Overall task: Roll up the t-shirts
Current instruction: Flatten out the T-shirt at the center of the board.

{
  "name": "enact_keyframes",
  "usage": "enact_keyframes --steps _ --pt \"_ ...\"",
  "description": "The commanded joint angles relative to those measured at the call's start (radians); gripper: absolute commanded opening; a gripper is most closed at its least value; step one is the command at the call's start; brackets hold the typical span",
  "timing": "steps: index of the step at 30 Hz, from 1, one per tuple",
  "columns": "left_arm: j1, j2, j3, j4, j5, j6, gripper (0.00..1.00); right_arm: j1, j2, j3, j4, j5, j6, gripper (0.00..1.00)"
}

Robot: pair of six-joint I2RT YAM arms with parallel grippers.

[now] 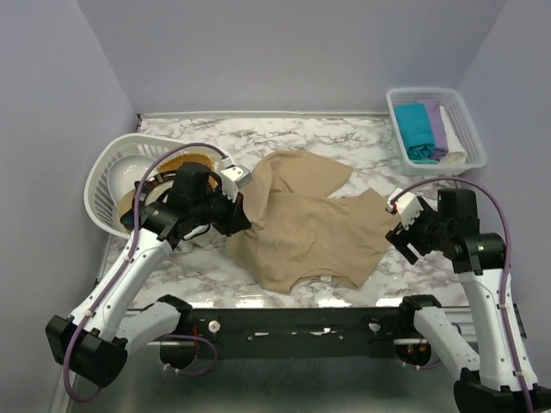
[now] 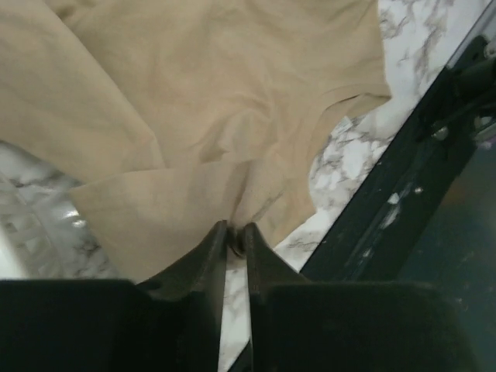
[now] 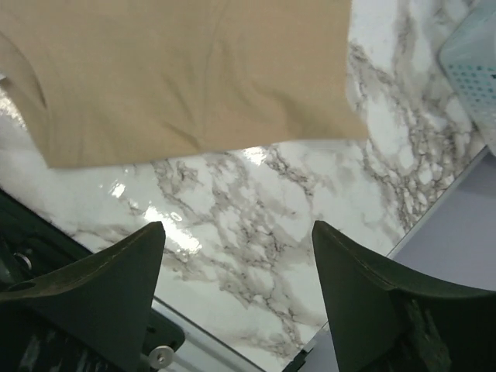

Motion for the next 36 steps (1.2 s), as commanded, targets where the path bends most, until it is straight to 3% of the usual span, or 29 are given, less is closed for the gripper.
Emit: enact_keyframes --steps 1,3,7,9,13,18,23,28,32,36 --pt "-0.03 0.009 0.022 -0.001 0.062 0.124 0.37 -0.006 0.042 -0.015 0.125 0.119 0.07 0.86" --pt "-0.038 0.056 0.072 0.048 0.054 0.118 0.48 -0.008 0.128 0.008 0.216 0.167 0.166 0.8" --pt "-0.061 0.204 0.16 0.105 0.03 0.109 0.53 -0.008 0.367 0.054 0.286 0.212 0.289 0.73" --pt "-0.087 0.241 0.177 0.154 -0.004 0.106 0.54 -0.011 0.388 0.047 0.351 0.239 0.305 0.73" --pt "-0.134 0.335 0.198 0.225 -0.044 0.076 0.54 -0.049 0.455 0.035 0.38 0.302 0.357 0.7" --pt "-0.16 0.376 0.21 0.248 -0.039 0.029 0.54 -0.221 0.565 0.07 0.369 0.207 0.509 0.62" --pt "-0.167 0.404 0.207 0.224 -0.045 0.043 0.54 -0.239 0.621 0.061 0.413 0.245 0.539 0.53" --pt "-0.18 0.468 0.215 0.274 -0.053 0.013 0.53 -0.242 0.745 0.08 0.473 0.294 0.494 0.5" --pt "-0.272 0.545 0.2 0.363 -0.024 0.042 0.5 -0.242 0.793 0.11 0.495 0.268 0.435 0.46" --pt "-0.361 0.677 0.219 0.501 -0.013 0.028 0.4 -0.242 0.788 0.116 0.475 0.268 0.428 0.48"
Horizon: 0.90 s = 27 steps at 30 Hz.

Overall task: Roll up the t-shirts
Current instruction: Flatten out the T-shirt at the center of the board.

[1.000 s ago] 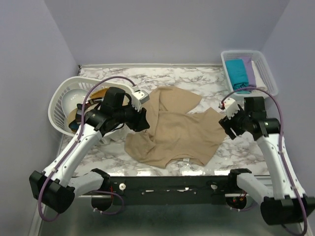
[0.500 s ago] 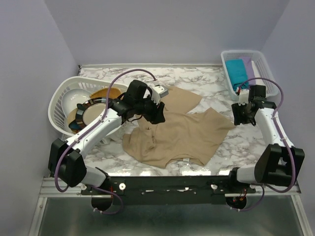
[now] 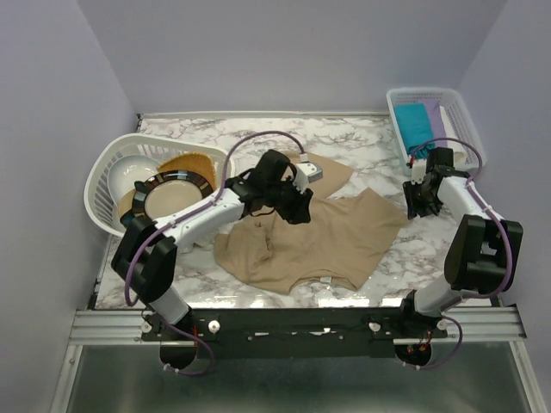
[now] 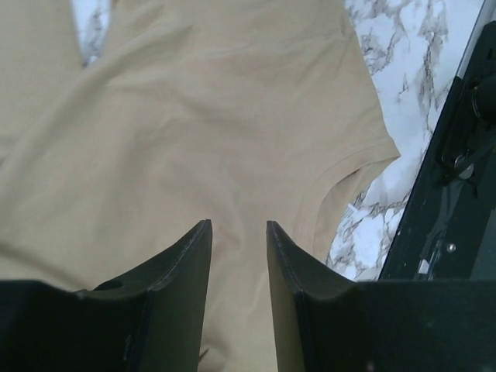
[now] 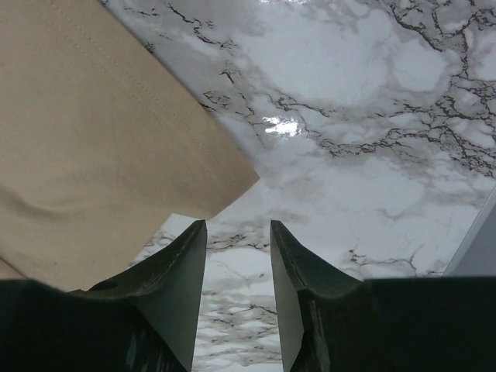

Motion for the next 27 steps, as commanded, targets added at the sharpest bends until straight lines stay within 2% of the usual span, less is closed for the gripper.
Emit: enact_keyframes --steps 1,2,3,6,9,15,17,25,26,27 --pt "-0.106 0.172 0.037 0.16 0.015 -0.002 0.36 -0.003 -0.007 0.041 0.011 0.015 -0.031 0.48" --pt "-0.118 0.197 0.043 0.169 0.015 -0.002 0.32 -0.003 -0.004 0.036 -0.003 0.013 -0.031 0.48" --pt "-0.13 0.22 0.052 0.177 0.012 -0.002 0.24 -0.003 -0.001 0.03 -0.007 0.013 -0.031 0.48" --pt "-0.149 0.278 0.023 0.168 -0.001 -0.004 0.12 -0.003 0.024 0.022 -0.023 0.013 -0.023 0.48" --pt "-0.149 0.279 -0.052 0.142 -0.022 0.022 0.08 -0.004 0.035 0.03 -0.05 -0.022 -0.016 0.49" --pt "-0.147 0.213 -0.201 0.024 -0.063 0.076 0.05 -0.003 0.022 0.024 -0.072 -0.053 0.013 0.49" --pt "-0.128 0.181 -0.233 0.039 -0.042 0.006 0.04 -0.003 0.024 0.015 -0.07 -0.083 0.029 0.49" --pt "-0.127 0.15 -0.204 -0.128 -0.059 0.061 0.05 0.0 0.088 0.036 -0.076 -0.096 0.029 0.48" --pt "-0.129 0.145 -0.199 -0.134 -0.056 0.064 0.06 0.005 0.094 0.038 -0.078 -0.099 0.026 0.48" --pt "-0.129 0.142 -0.195 -0.139 -0.056 0.064 0.12 0.01 0.097 0.038 -0.078 -0.099 0.024 0.48"
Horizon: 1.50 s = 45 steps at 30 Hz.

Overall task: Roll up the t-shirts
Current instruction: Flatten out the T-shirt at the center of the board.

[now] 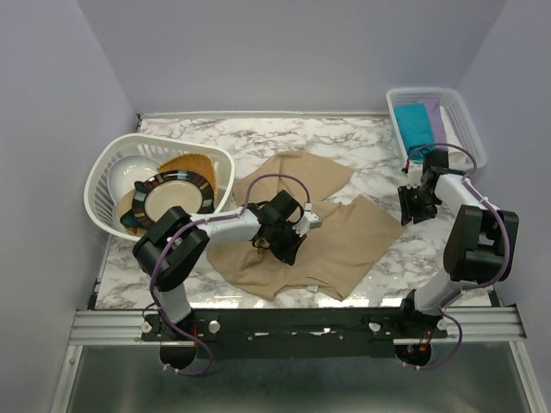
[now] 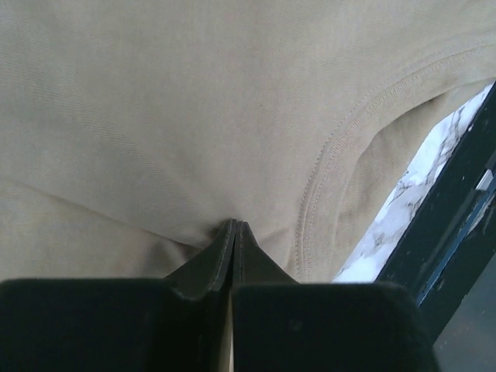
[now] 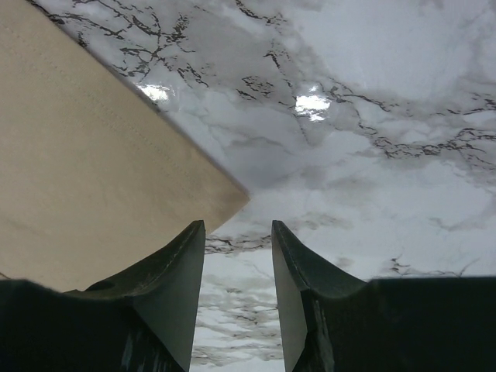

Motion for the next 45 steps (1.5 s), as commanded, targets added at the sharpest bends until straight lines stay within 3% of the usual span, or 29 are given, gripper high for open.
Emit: enact_keyframes --steps 1,3,6,16,27,33,36,37,40,45 --pt "0.003 -0.034 0.02 -0.12 -0.023 0.031 0.17 0.014 0.046 0.022 -0.028 -0.035 0.004 0.48" --pt "0.003 -0.062 0.023 -0.098 -0.023 0.013 0.29 0.032 0.049 0.017 -0.023 -0.03 0.006 0.48" --pt "0.002 -0.062 0.056 -0.086 -0.017 -0.018 0.35 0.055 0.06 0.014 -0.009 -0.012 0.007 0.48" --pt "0.003 -0.048 0.11 -0.095 -0.008 -0.036 0.35 0.074 0.106 0.0 0.009 0.097 -0.007 0.48" --pt "0.005 -0.033 0.153 -0.097 0.004 -0.055 0.35 0.074 0.131 -0.028 0.009 0.085 -0.01 0.49" --pt "0.011 -0.039 0.162 -0.114 -0.014 -0.045 0.35 0.075 0.175 0.011 0.018 0.079 -0.019 0.39" --pt "0.026 -0.056 0.176 -0.129 -0.026 -0.033 0.35 0.074 0.194 0.023 0.024 0.053 -0.03 0.26" --pt "0.043 -0.059 0.184 -0.141 -0.029 -0.027 0.35 0.074 0.195 0.028 0.027 0.051 -0.036 0.16" --pt "0.091 -0.076 0.239 -0.158 -0.077 -0.001 0.35 0.074 0.165 0.064 0.02 0.065 -0.048 0.0" --pt "0.184 -0.034 0.369 -0.115 -0.223 -0.009 0.36 0.075 0.053 0.117 -0.014 0.045 -0.071 0.0"
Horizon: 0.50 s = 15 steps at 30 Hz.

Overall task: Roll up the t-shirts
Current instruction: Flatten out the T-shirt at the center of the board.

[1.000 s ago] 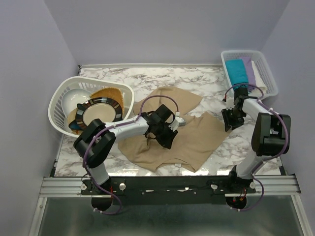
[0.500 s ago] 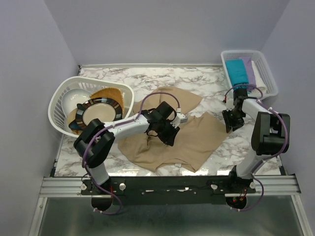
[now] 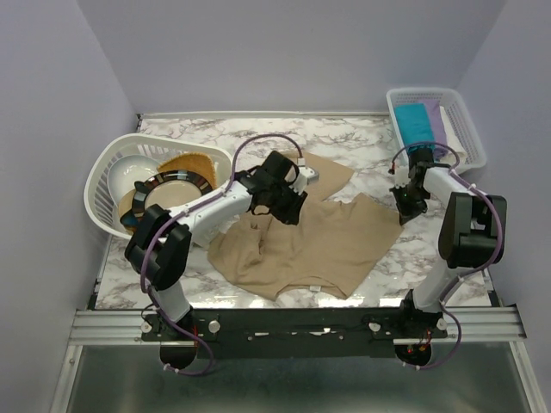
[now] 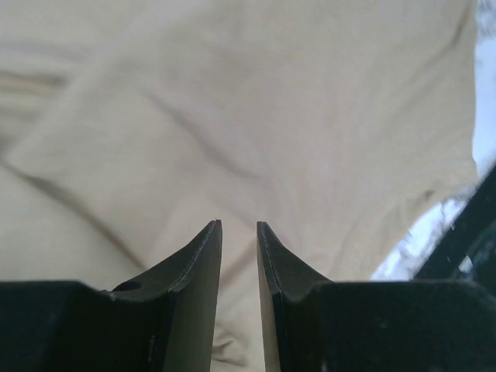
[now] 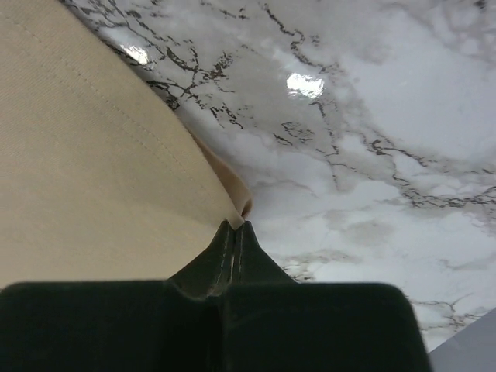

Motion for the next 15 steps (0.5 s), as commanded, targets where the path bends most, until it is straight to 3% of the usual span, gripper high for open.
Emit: enact_keyframes --steps 1,4,7,10,15 --pt "0.096 0.017 0.176 0.034 -0.167 0.006 0.36 -0.001 -0.127 0.059 0.0 -0.016 -0.031 0.0" --pt "0.122 0.1 0.287 -0.032 -0.17 0.021 0.31 0.003 -0.194 0.049 -0.02 -0.033 -0.04 0.0" --pt "0.124 0.135 0.306 -0.101 -0.153 0.021 0.22 0.013 -0.26 0.038 -0.047 -0.049 -0.059 0.0" --pt "0.124 0.134 0.256 -0.15 -0.126 -0.005 0.16 0.016 -0.315 0.037 -0.081 -0.052 -0.059 0.01" --pt "0.119 0.092 0.127 -0.141 -0.063 -0.06 0.14 0.016 -0.417 -0.005 -0.132 -0.024 -0.051 0.01"
